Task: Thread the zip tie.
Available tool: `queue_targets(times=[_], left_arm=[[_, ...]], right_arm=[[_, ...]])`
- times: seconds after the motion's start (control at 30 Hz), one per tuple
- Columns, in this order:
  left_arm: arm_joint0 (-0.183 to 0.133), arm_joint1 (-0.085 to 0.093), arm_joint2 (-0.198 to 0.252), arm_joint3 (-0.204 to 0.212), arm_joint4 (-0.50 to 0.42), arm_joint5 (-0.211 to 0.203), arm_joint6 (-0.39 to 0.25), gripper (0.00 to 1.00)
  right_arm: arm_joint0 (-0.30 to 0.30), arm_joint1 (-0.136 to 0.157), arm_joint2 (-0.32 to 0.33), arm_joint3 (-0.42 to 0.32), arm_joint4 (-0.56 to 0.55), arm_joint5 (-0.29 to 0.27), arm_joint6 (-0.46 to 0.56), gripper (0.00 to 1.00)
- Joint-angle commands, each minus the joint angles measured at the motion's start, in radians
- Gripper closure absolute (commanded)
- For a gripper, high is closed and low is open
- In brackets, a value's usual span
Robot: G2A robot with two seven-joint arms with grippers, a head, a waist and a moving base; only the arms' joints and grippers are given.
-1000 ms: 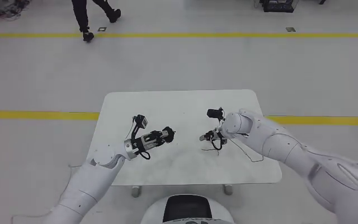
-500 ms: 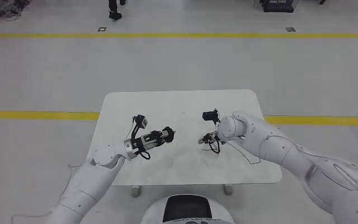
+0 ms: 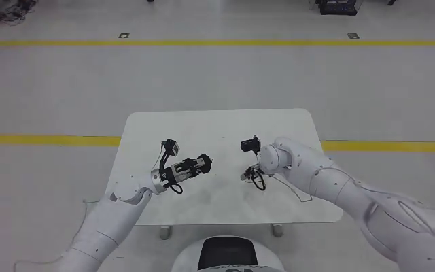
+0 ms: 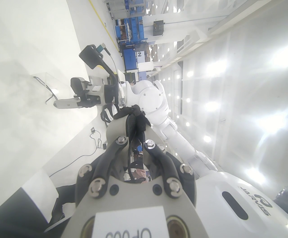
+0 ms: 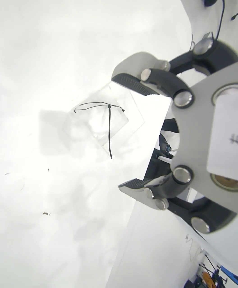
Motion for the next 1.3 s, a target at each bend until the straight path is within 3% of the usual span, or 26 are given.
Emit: queue_targets(times=[0.0,0.07,0.23,0.67,1.07,1.27], left_arm=[[0.0,0.0,0.0,0.0,0.0,0.0,0.0,1.0],[0.0,0.0,0.0,0.0,0.0,0.0,0.0,1.0],[0.0,0.0,0.0,0.0,0.0,0.0,0.0,1.0],[0.0,0.0,0.0,0.0,0.0,0.0,0.0,1.0],[0.0,0.0,0.0,0.0,0.0,0.0,0.0,1.0],[0.0,0.0,0.0,0.0,0.0,0.0,0.0,1.0]], right_arm=[[-0.01,0.0,0.012,-0.002,-0.029,0.0,0.013,0.29],[-0.02,-0.001,0.024,-0.001,-0.051,0.0,0.023,0.51],[-0.048,-0.001,0.068,-0.001,-0.097,0.0,0.04,0.6],[-0.122,0.002,0.163,-0.033,-0.228,0.0,0.049,0.69],[-0.157,-0.027,0.204,0.002,-0.285,0.0,0.054,0.79],[-0.154,-0.053,0.199,0.051,-0.307,0.0,0.061,0.79]])
